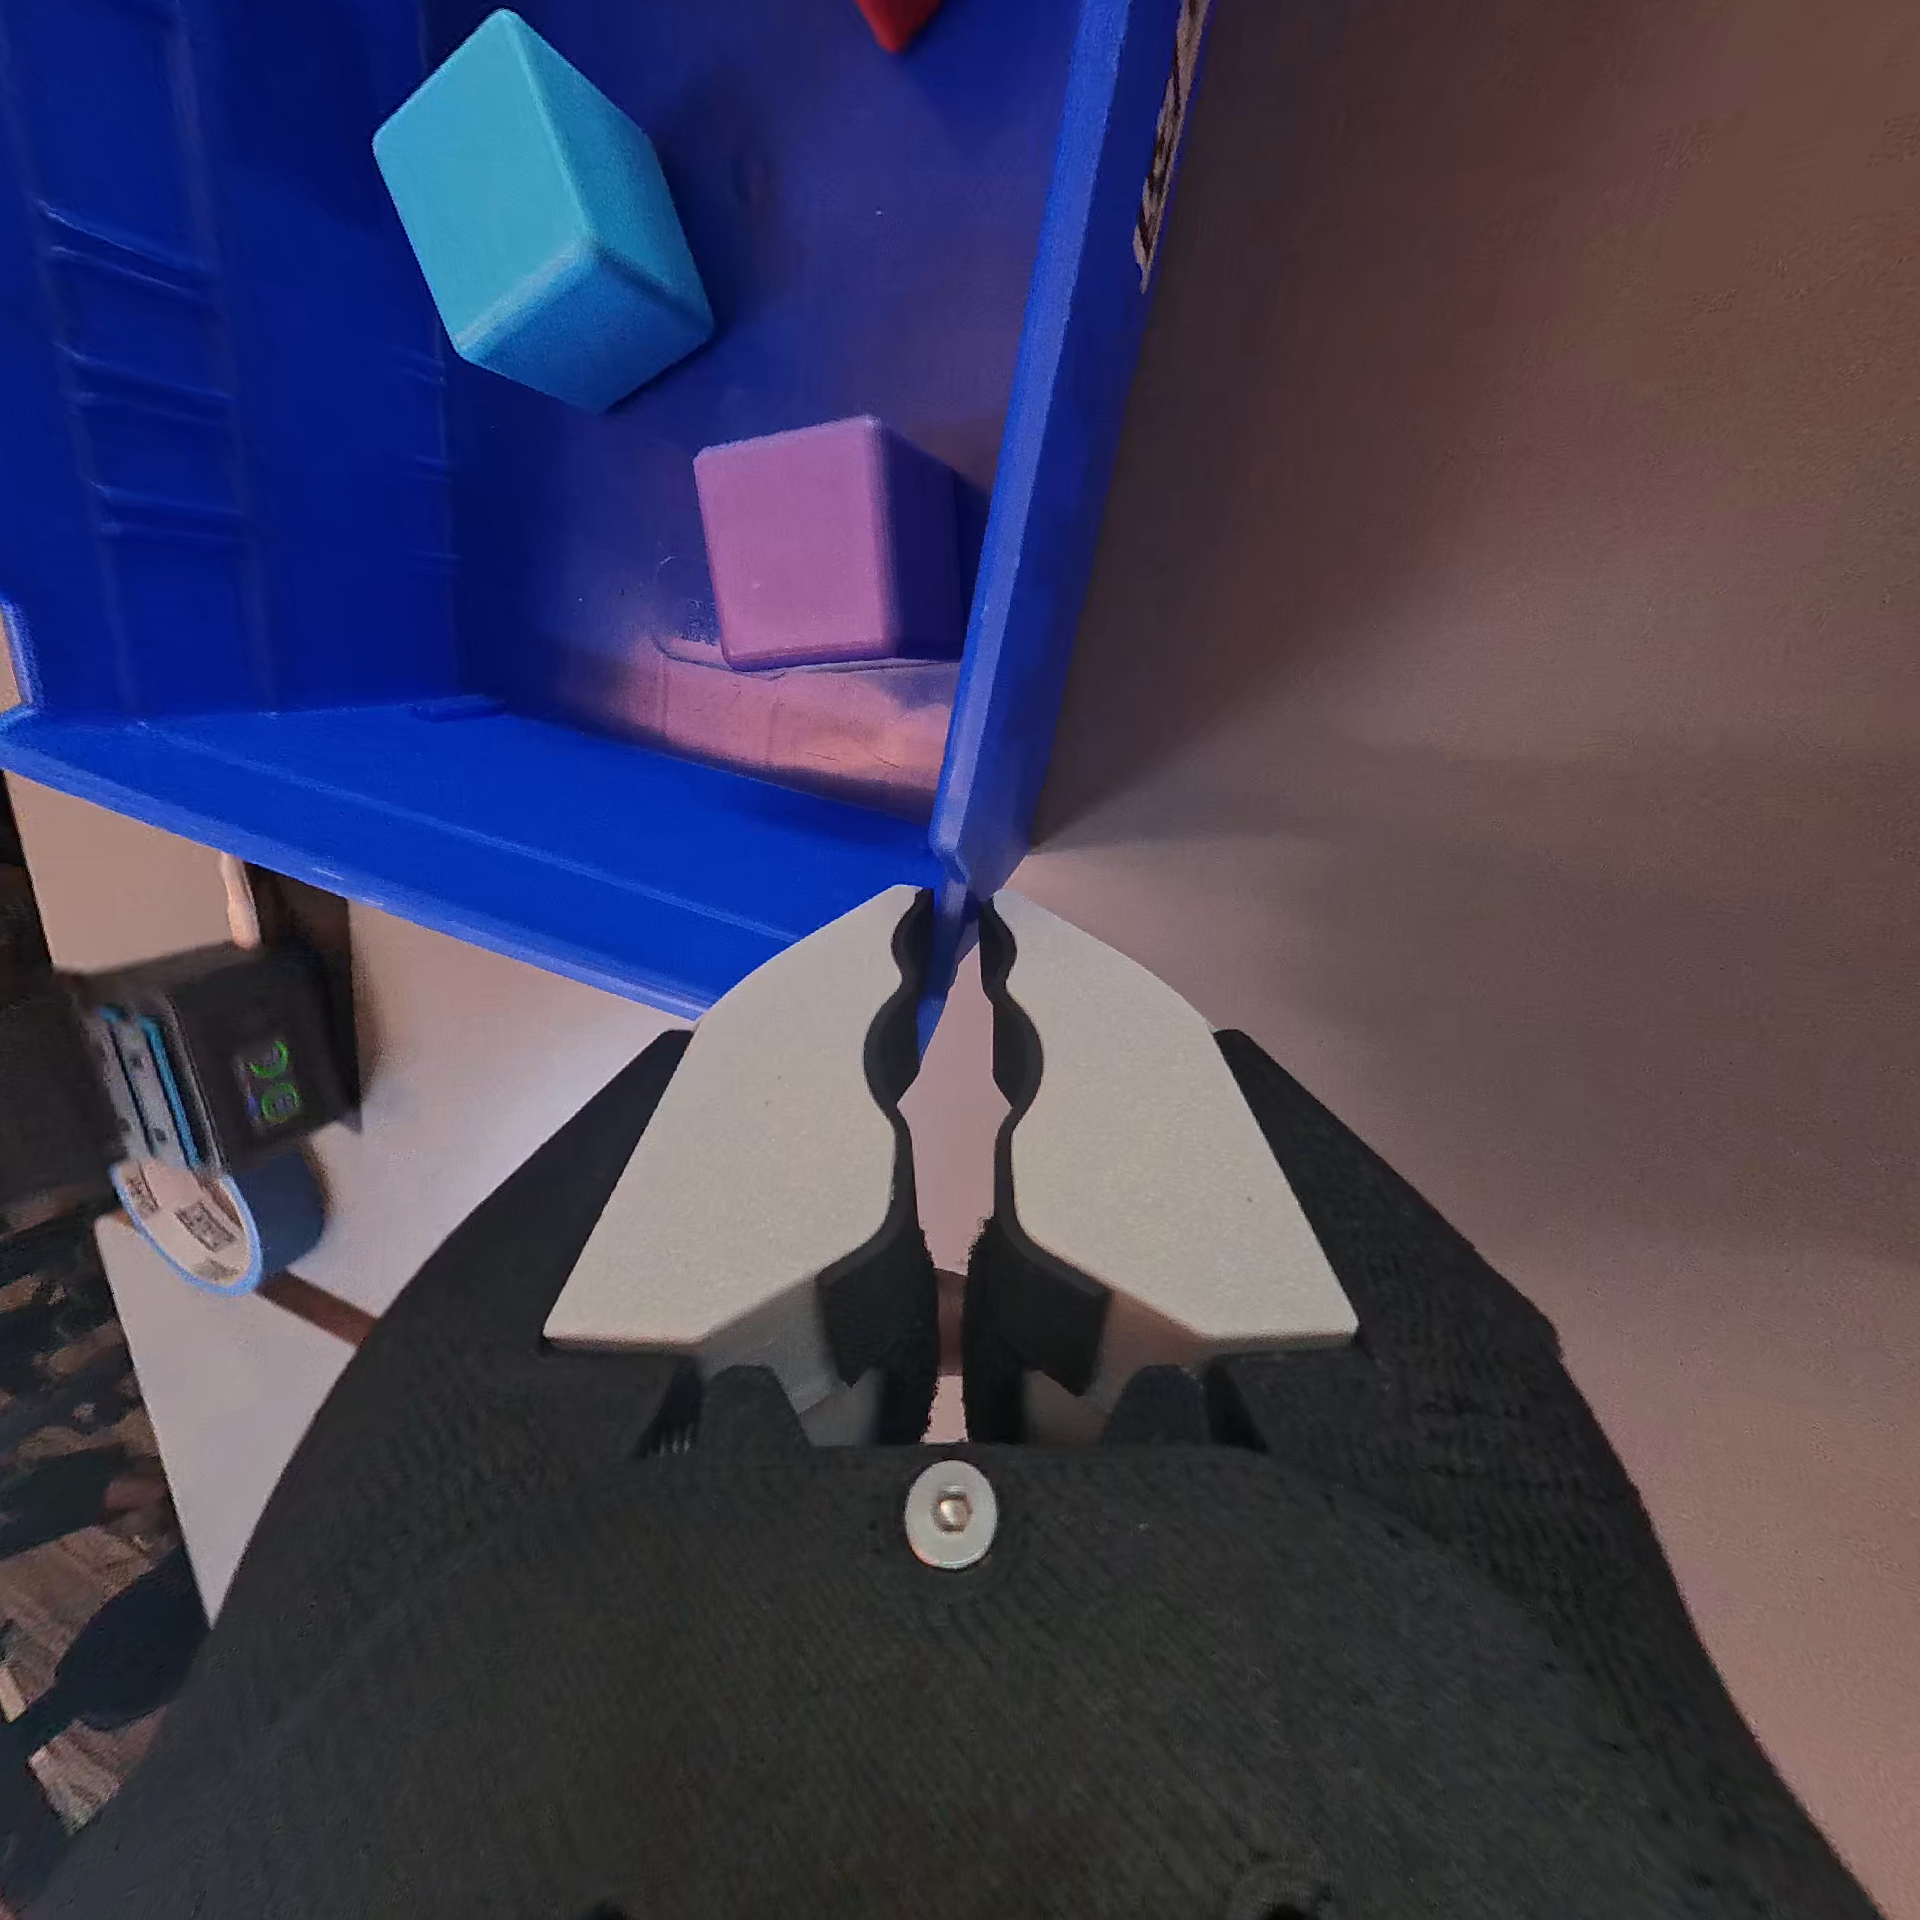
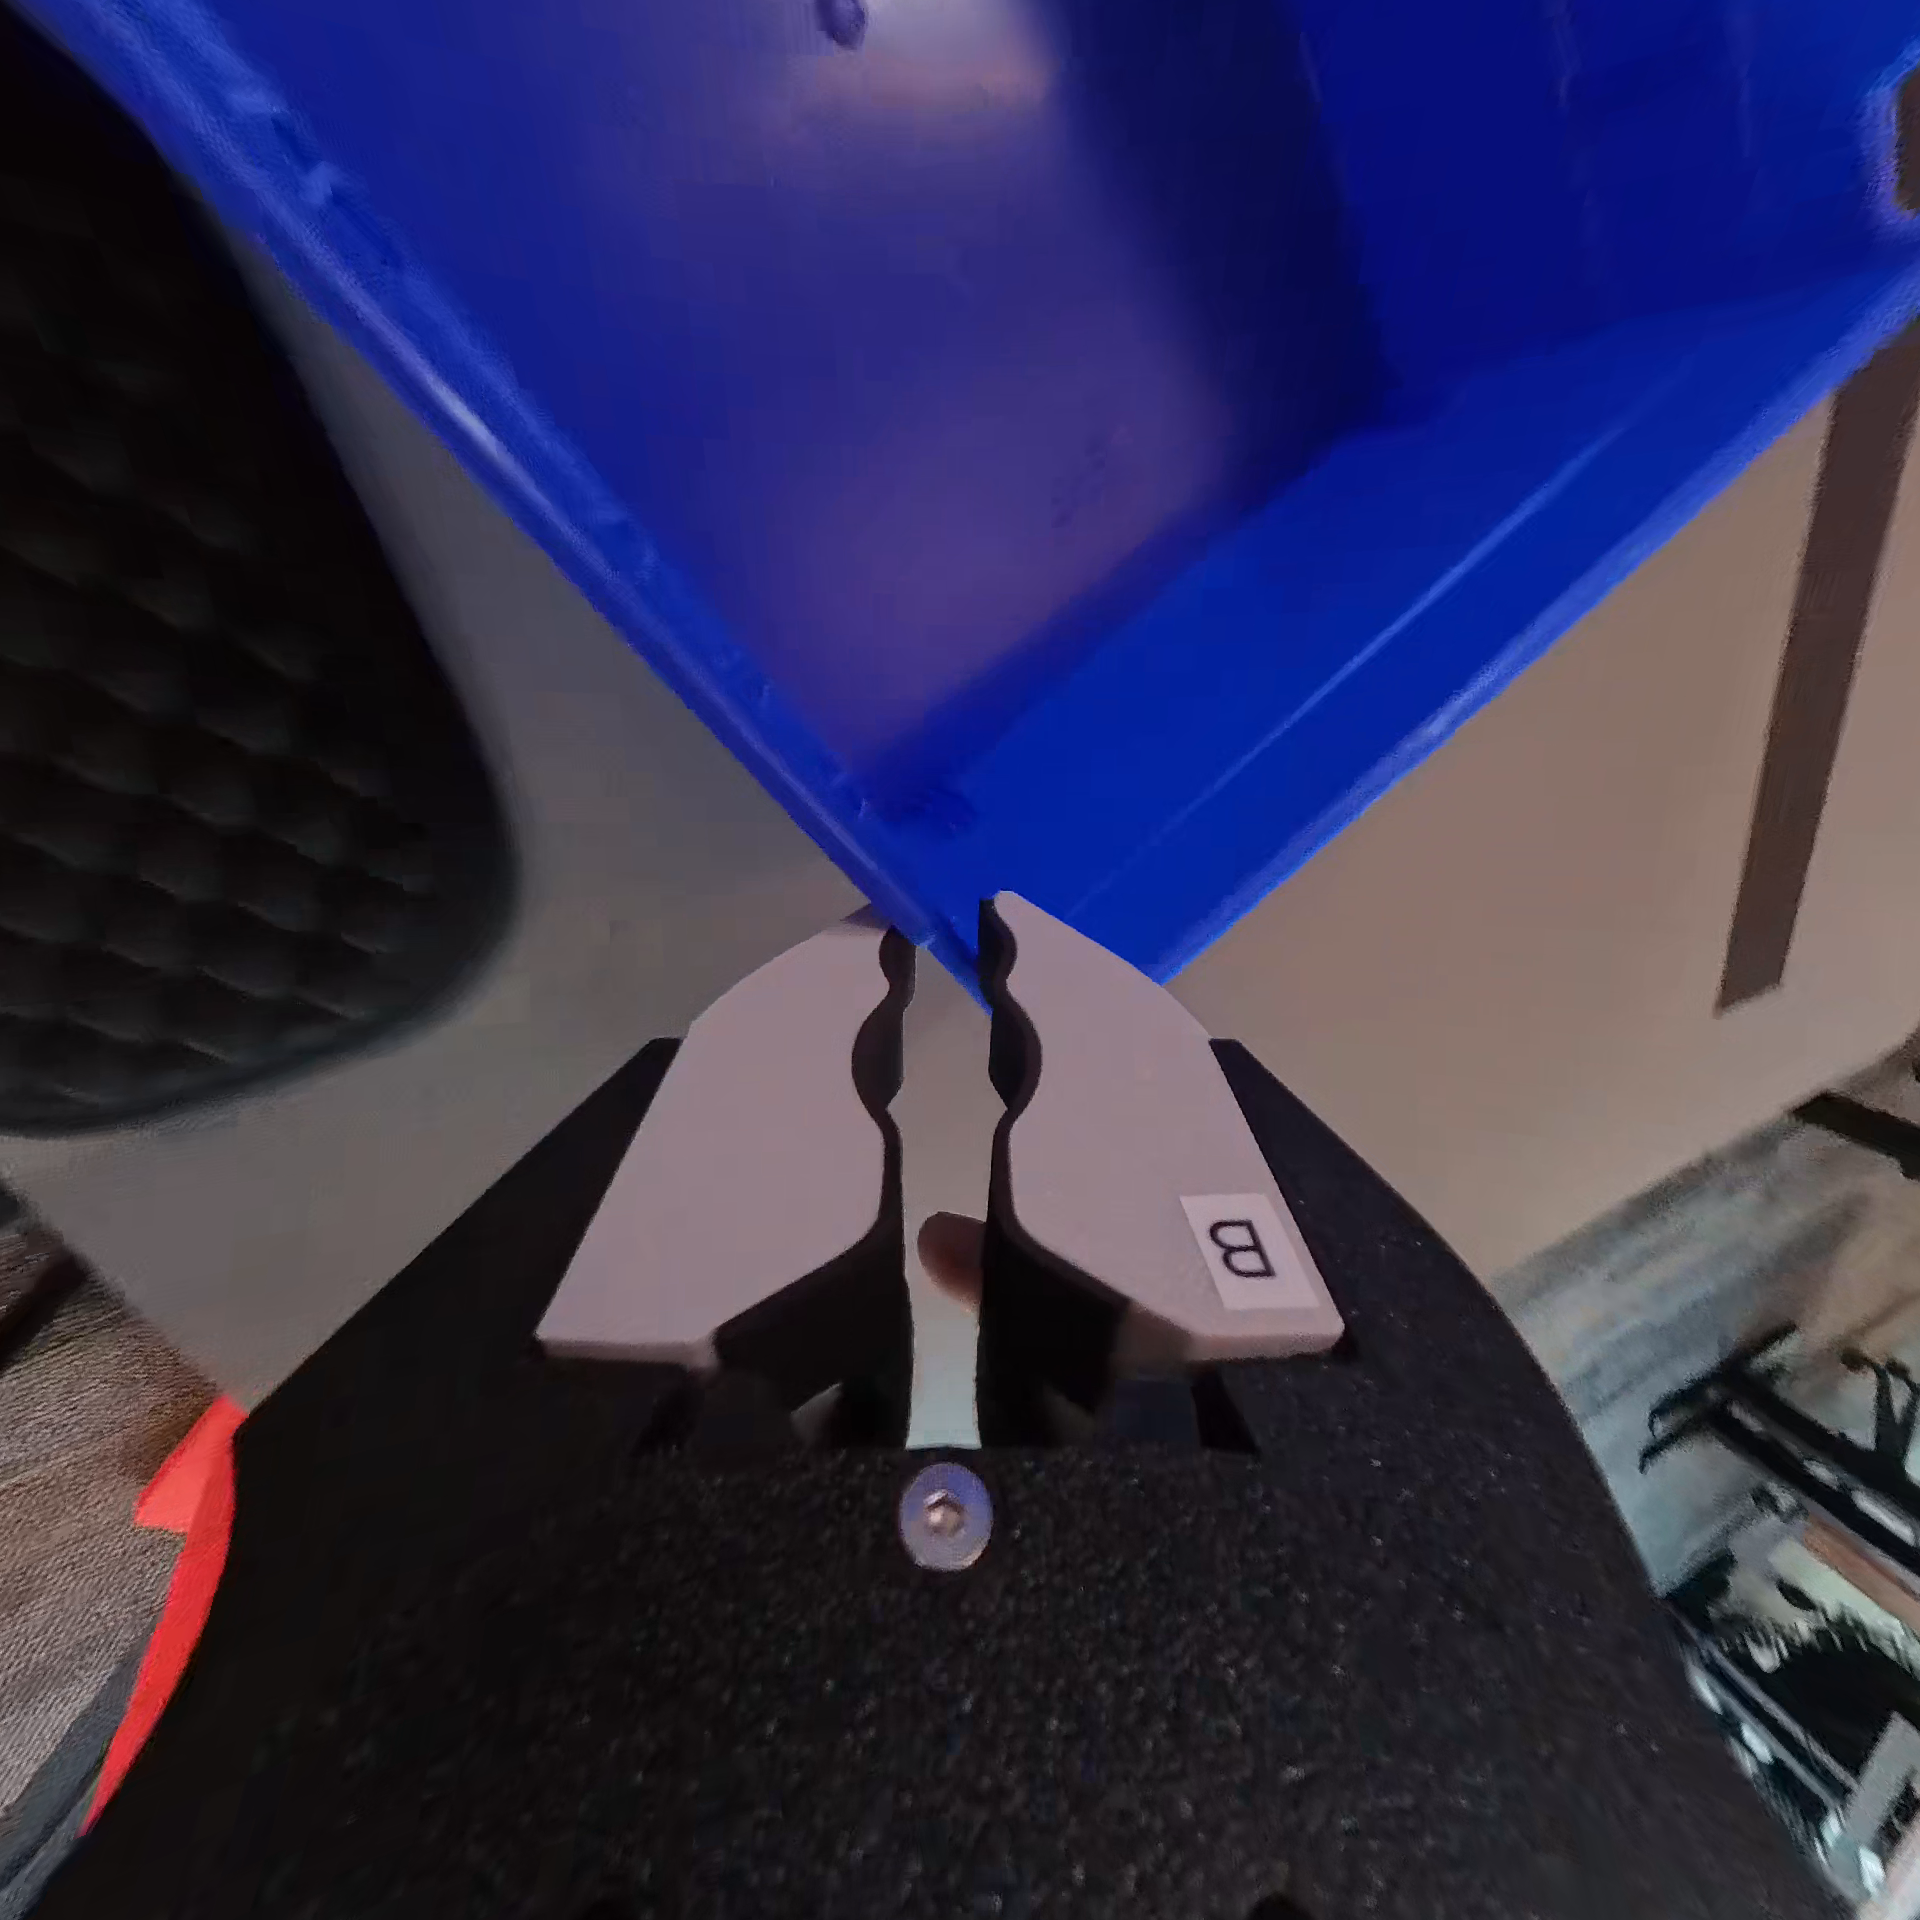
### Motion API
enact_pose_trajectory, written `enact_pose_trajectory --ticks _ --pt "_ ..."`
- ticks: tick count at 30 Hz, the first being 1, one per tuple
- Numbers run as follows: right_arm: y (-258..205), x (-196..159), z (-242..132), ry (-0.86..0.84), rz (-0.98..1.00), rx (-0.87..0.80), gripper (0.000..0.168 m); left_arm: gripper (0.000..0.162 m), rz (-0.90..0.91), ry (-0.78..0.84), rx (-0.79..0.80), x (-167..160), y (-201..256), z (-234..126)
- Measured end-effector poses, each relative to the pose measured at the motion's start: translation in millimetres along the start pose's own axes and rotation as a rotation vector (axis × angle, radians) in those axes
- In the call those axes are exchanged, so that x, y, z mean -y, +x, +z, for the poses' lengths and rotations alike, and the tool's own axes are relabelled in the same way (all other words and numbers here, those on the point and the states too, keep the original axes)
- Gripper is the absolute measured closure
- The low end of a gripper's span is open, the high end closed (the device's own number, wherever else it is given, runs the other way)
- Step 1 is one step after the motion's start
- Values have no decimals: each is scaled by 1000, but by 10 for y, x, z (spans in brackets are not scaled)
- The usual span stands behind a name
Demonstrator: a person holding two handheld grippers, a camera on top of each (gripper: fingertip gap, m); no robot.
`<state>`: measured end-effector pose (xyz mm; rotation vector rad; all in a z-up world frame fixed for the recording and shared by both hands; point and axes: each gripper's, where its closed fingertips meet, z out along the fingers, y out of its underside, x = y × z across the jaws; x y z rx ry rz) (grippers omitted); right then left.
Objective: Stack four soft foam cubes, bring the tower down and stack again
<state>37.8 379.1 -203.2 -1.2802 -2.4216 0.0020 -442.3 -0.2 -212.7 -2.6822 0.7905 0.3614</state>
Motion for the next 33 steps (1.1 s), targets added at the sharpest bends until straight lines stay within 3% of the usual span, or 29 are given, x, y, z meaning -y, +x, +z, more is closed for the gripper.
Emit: enact_pose_trajectory --ticks 1,3,5,7,9,11,13,15,17,21,24,26,31,33 --pt "131 -122 17 -25 17 -37 156 153 -10 -5 6 -117 2 -32" --pt "351 -339 39 -71 54 -104 154 146 -61 -8 26 -320 10 -93" --pt "437 -467 13 -95 135 -116 151 120 -216 35 25 -362 76 -192" --pt "469 -501 -101 -105 264 -140 137 104 -367 161 69 -120 129 -359" --pt "453 -323 -298 -25 399 -166 128 104 -454 292 190 243 139 -577" --pt "464 7 -552 112 502 -233 115 104 -549 452 259 726 165 -790" --pt "488 559 -838 356 585 -301 113 104 -636 586 253 1222 168 -908" --pt "417 1227 -1046 623 652 -260 100 100 -678 651 229 1641 112 -890" --pt "244 1776 -1004 727 675 -158 91 96 -711 633 209 1938 -1 -726" --pt "-212 2228 -240 465 634 8 67 91 -758 398 74 2156 -181 -63" --pt "-495 2163 266 218 599 66 77 94 -810 213 2 2100 -295 381" --pt "-619 2145 443 140 580 92 86 95 -809 144 -77 2153 -261 586" --pt "-715 2099 583 15 510 93 107 98 -757 0 -125 2237 -168 915" --pt "-726 2038 631 -42 487 87 113 107 -732 -63 -135 2191 -111 1020"
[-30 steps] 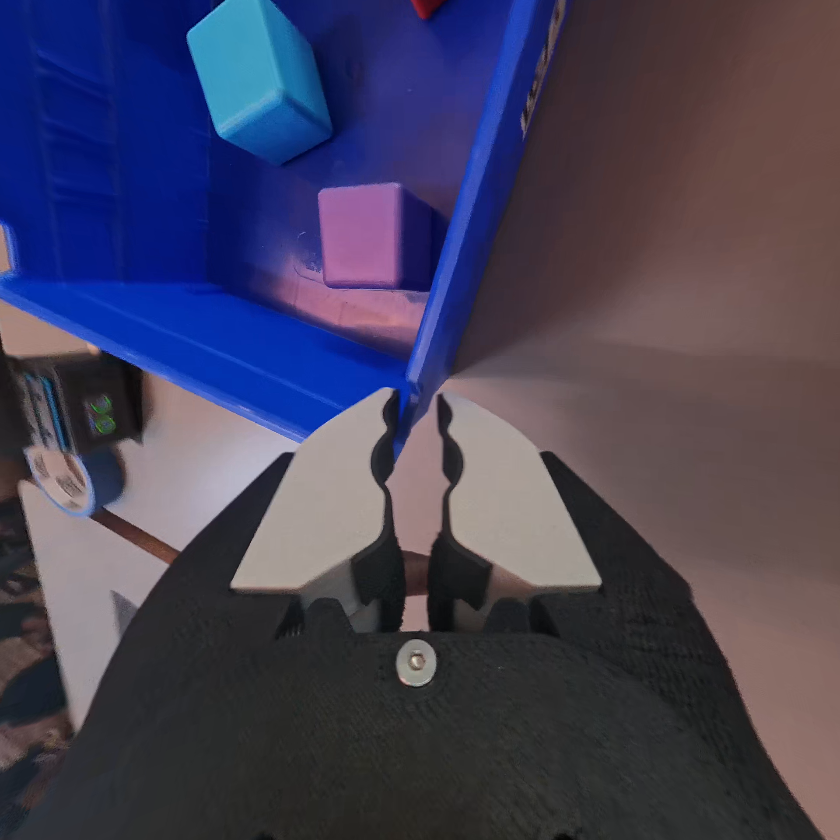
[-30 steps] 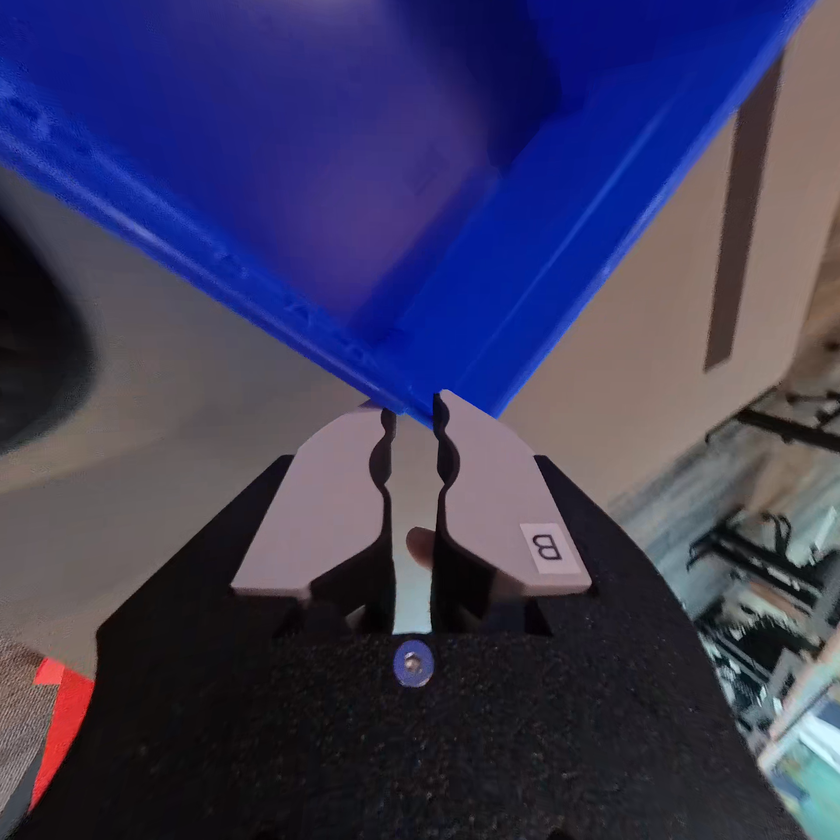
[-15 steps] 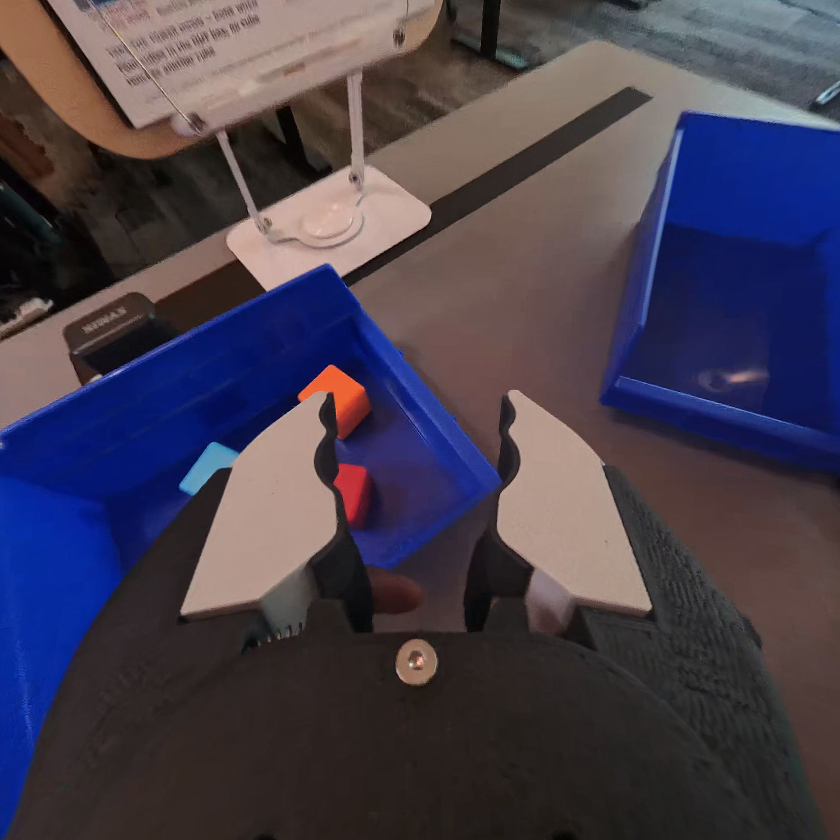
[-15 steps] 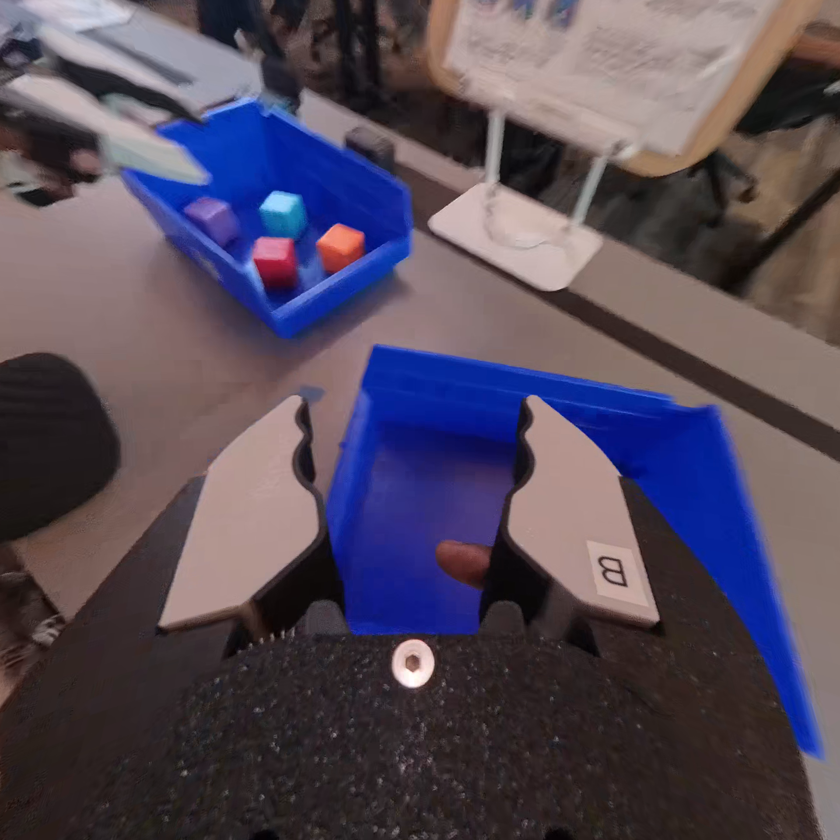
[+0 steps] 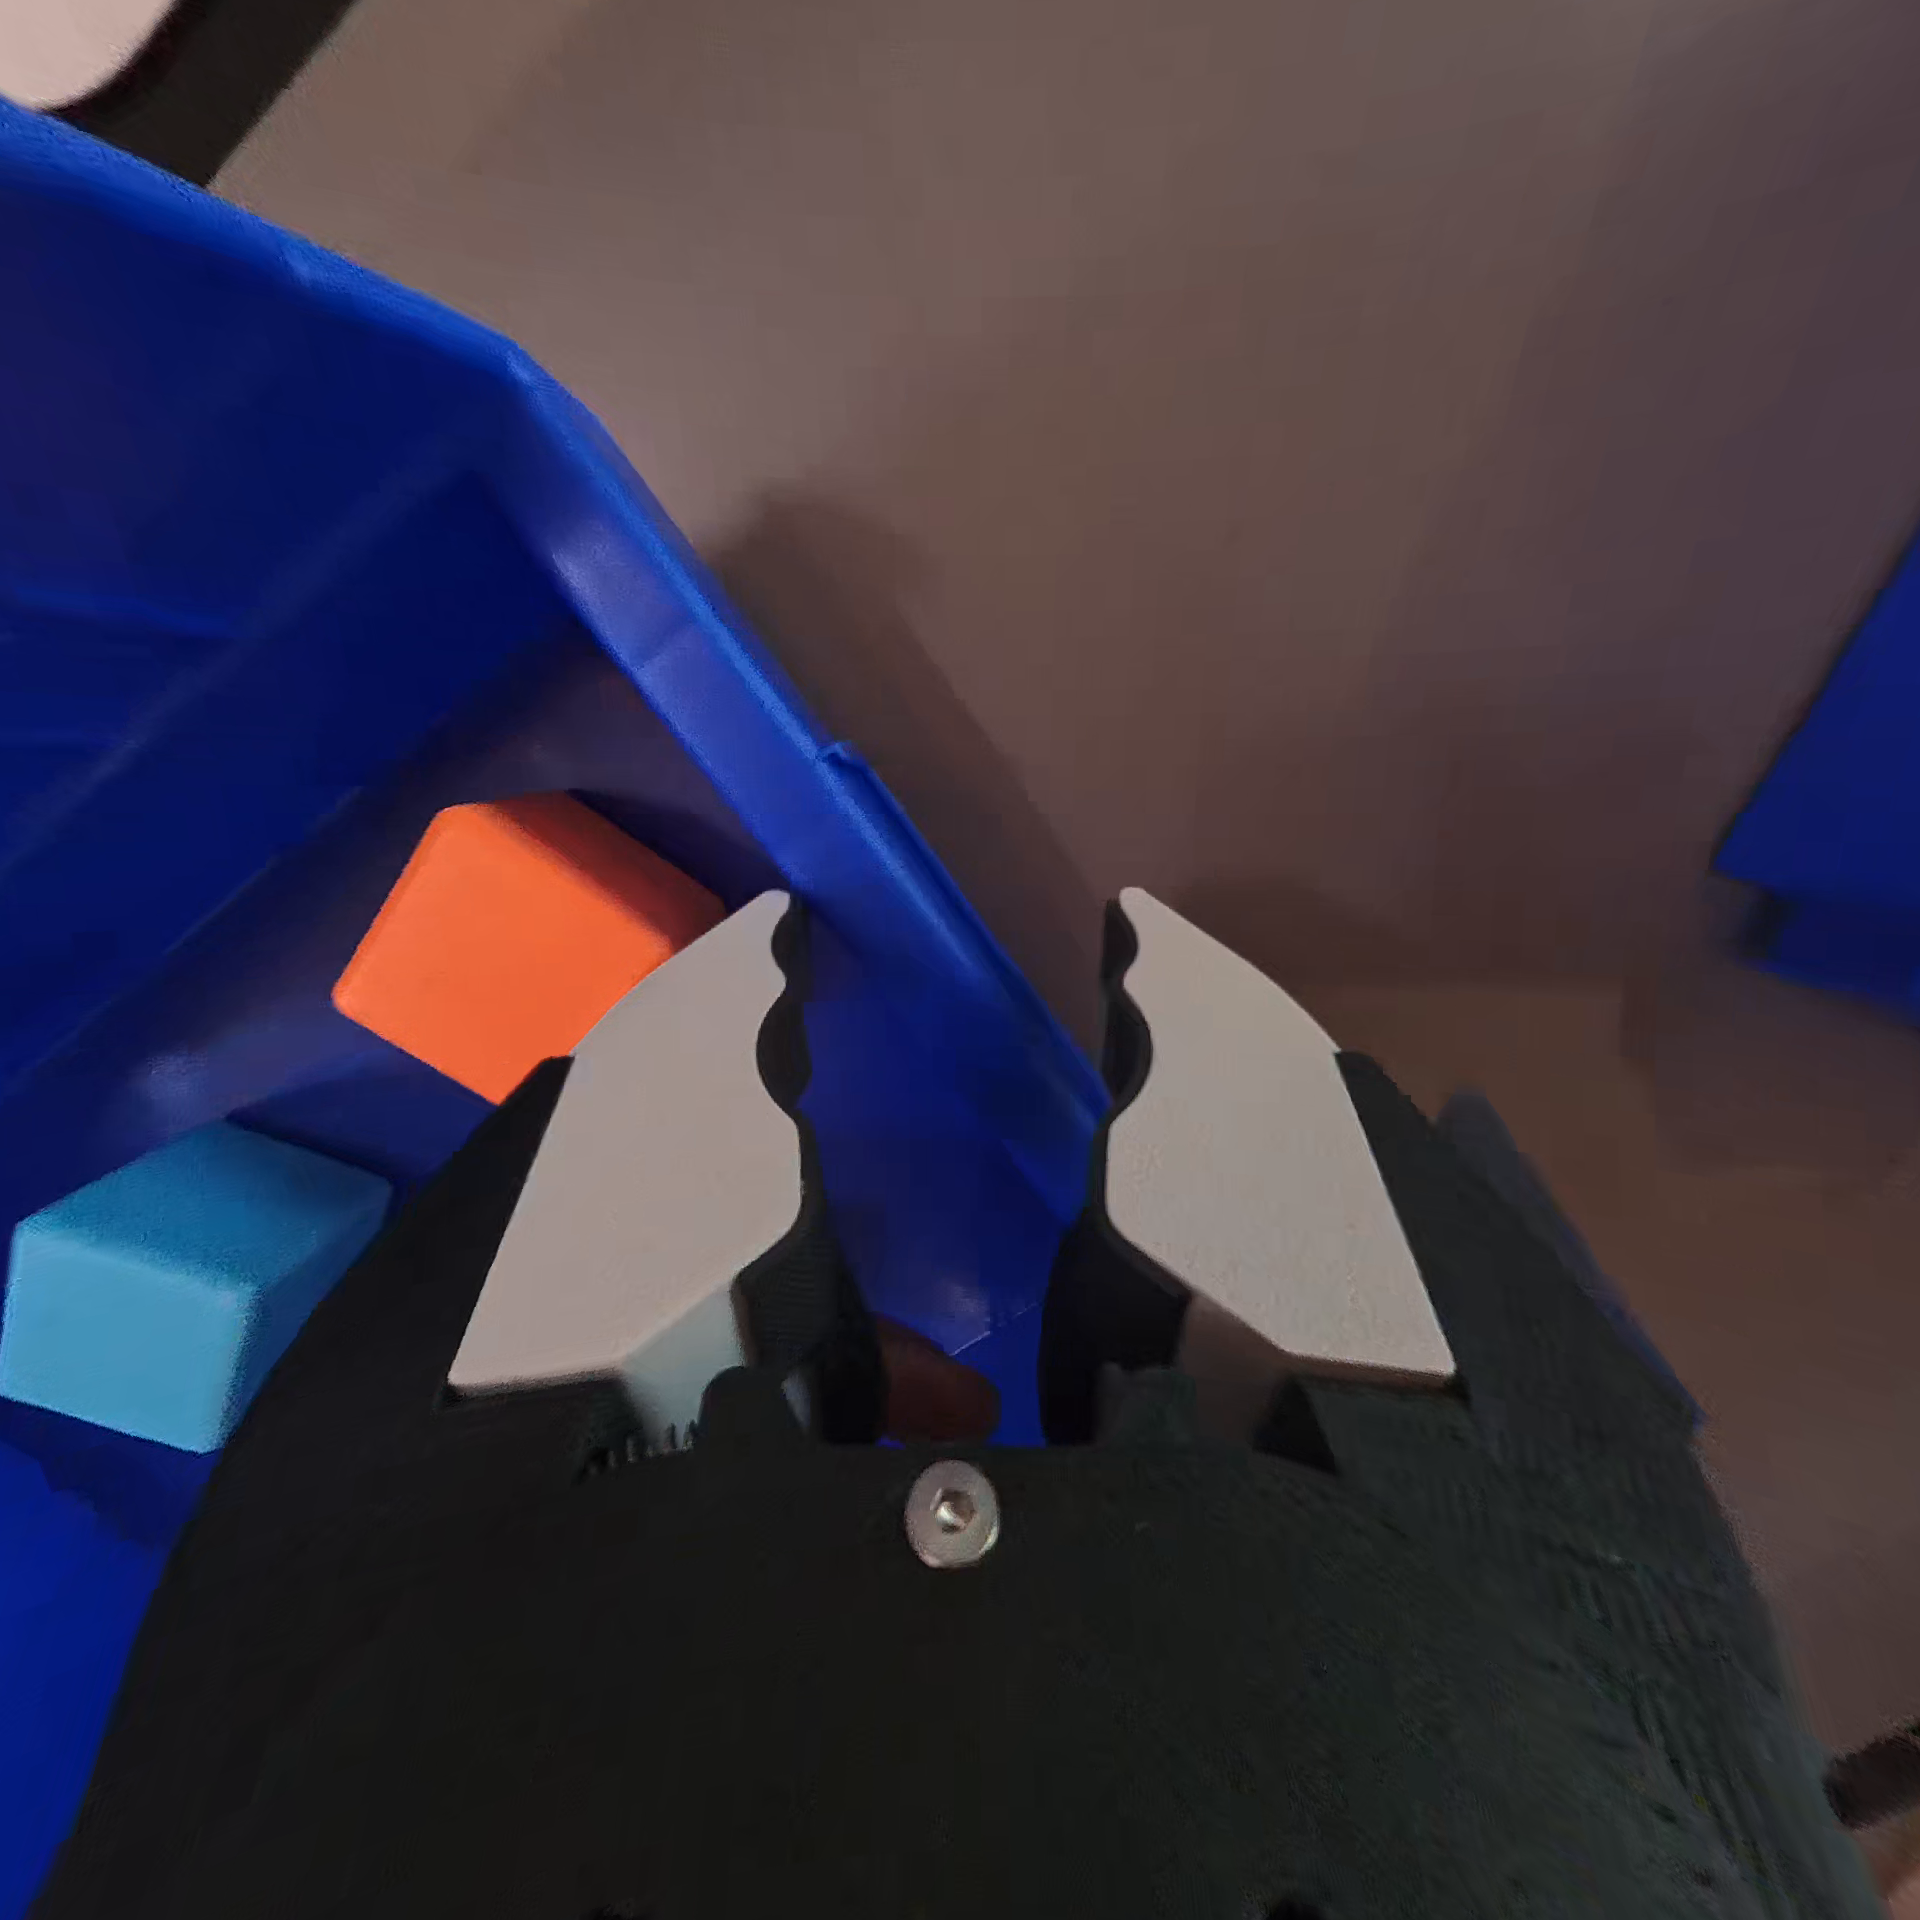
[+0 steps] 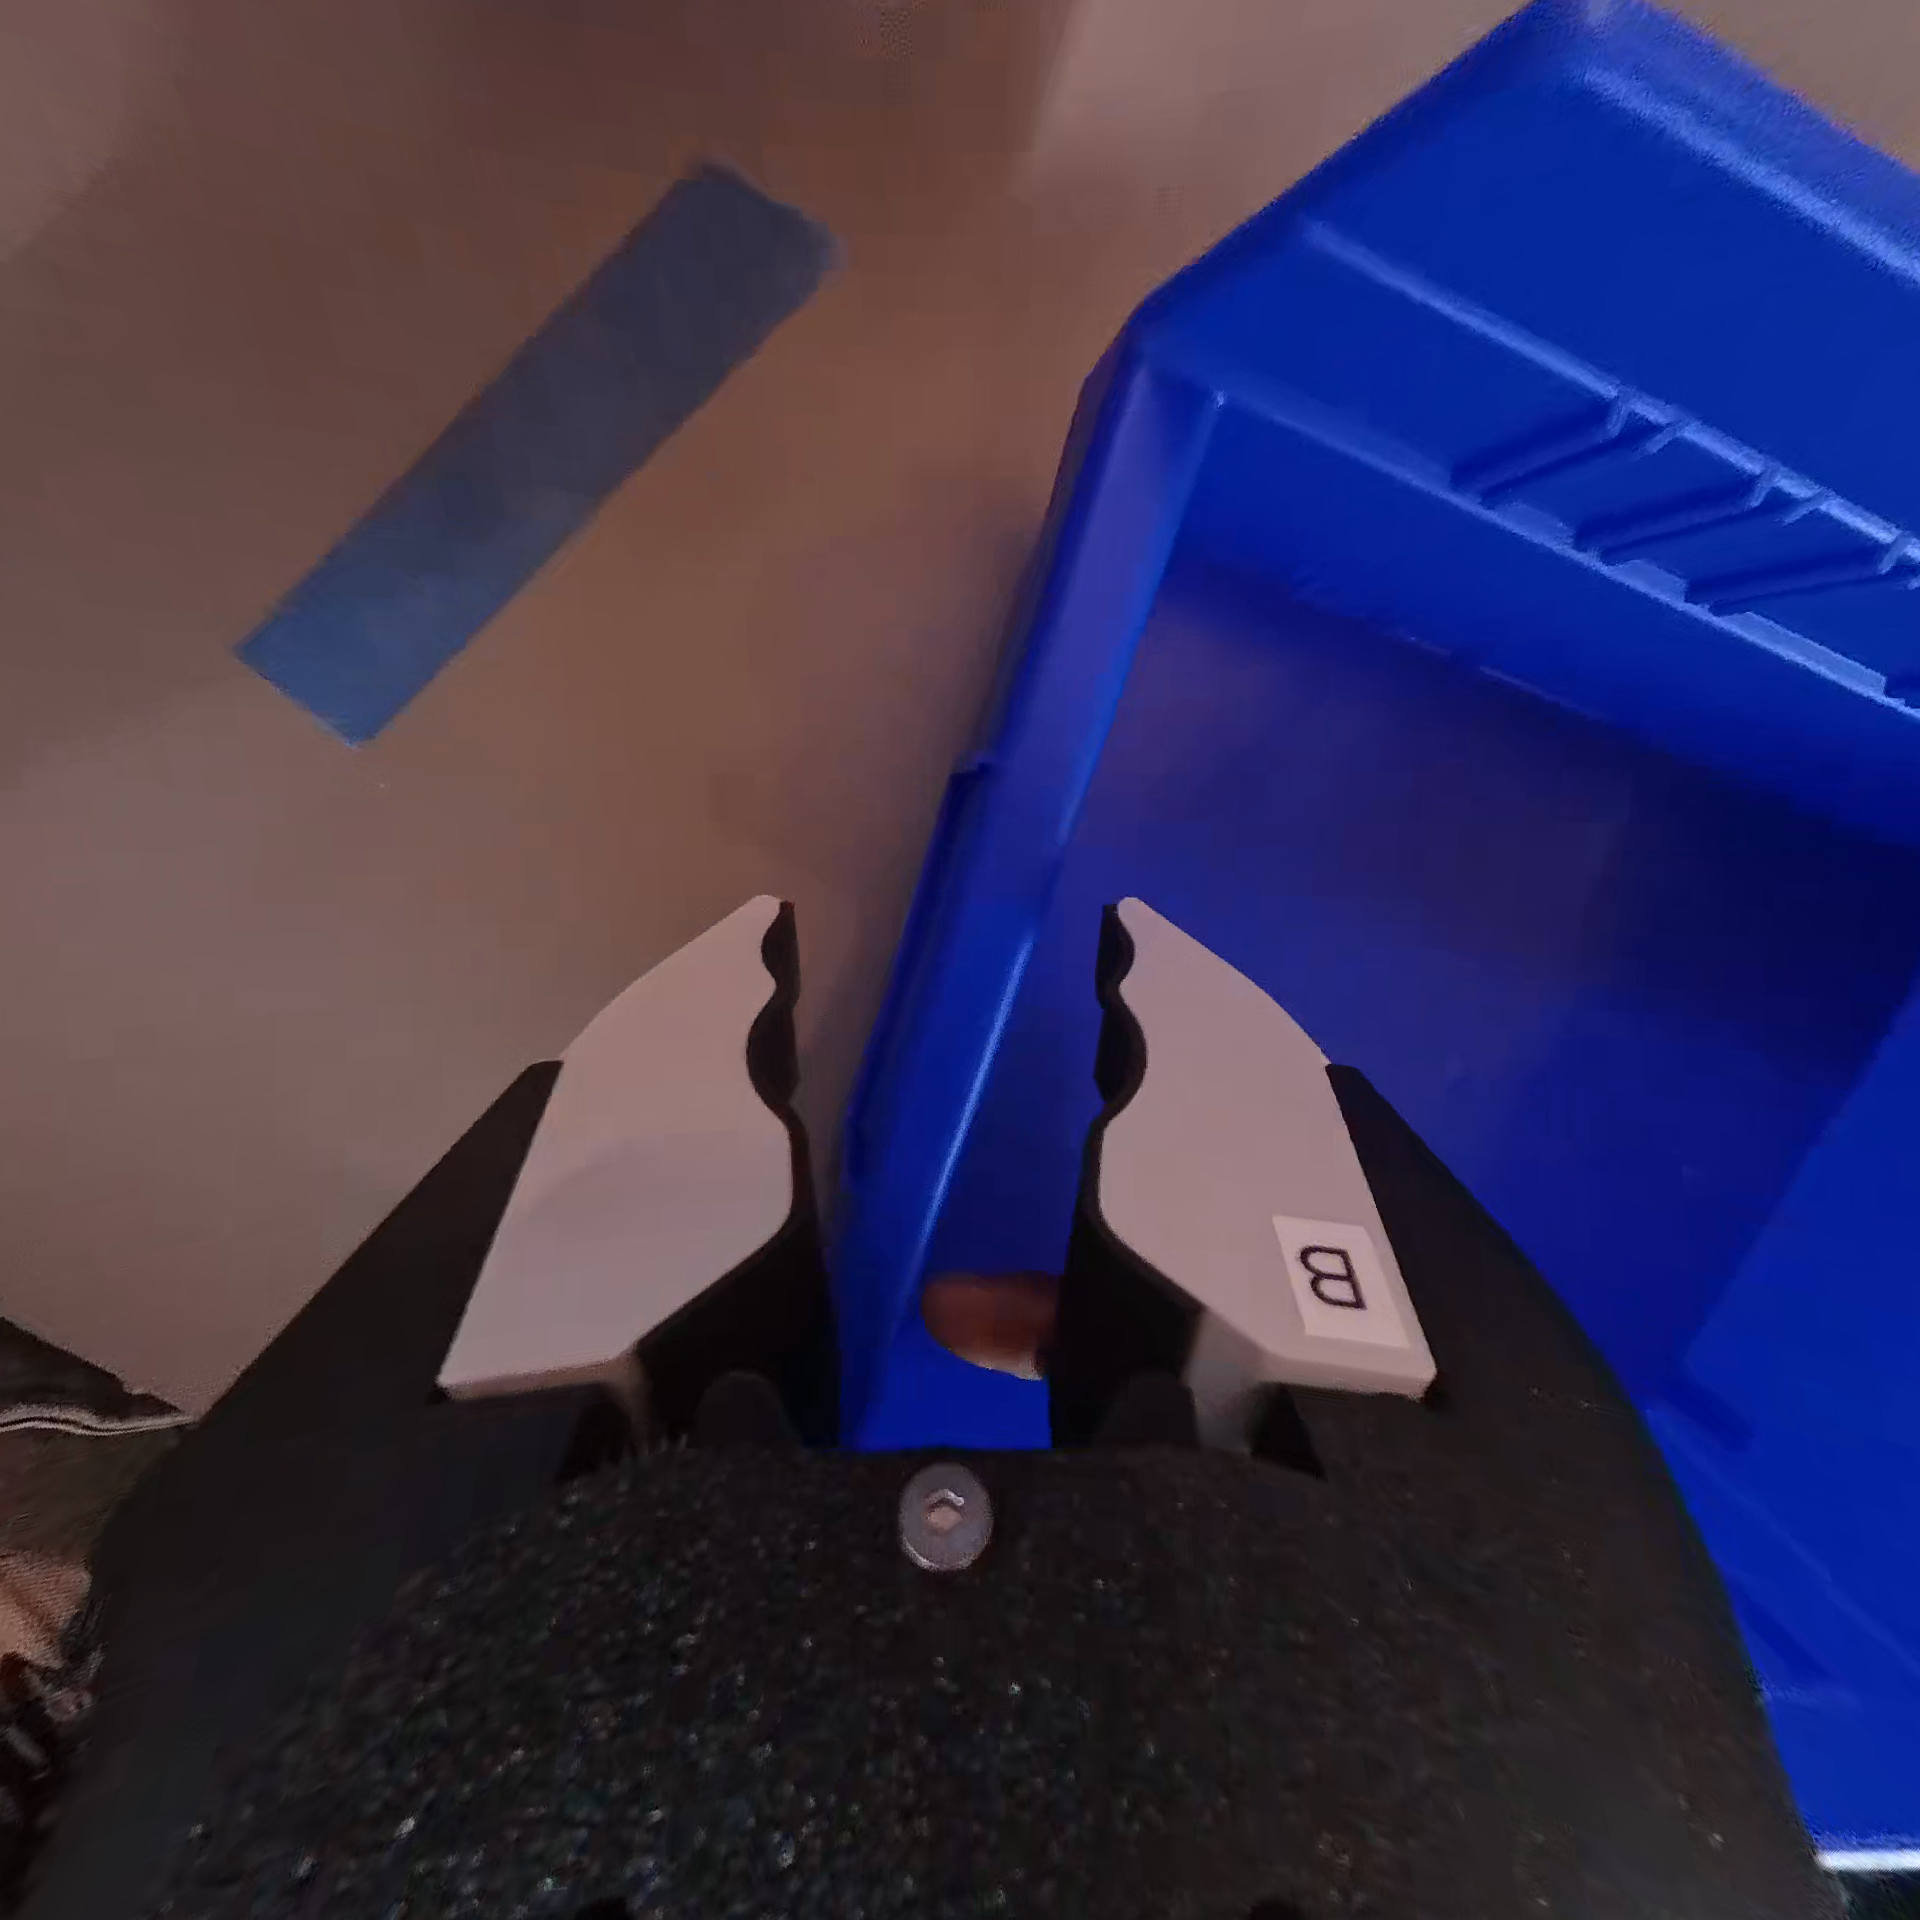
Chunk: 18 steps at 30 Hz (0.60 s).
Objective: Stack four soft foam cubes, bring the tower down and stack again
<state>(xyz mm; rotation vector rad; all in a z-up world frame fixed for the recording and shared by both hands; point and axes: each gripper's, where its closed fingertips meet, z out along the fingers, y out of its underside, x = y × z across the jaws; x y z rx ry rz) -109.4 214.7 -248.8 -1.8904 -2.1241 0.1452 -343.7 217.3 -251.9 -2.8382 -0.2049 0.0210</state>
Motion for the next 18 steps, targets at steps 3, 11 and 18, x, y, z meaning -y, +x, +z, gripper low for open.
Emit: enact_pose_trajectory --ticks 3,11,18 --pt "17 -95 95 -68 -71 -18 132 124 52 -4 57 -54 -80 47" --pt "77 -208 90 -23 -310 -10 135 124 374 -73 42 -622 160 -127" --pt "581 -777 -6 -204 -540 -157 138 131 592 -218 239 -1541 152 -427"
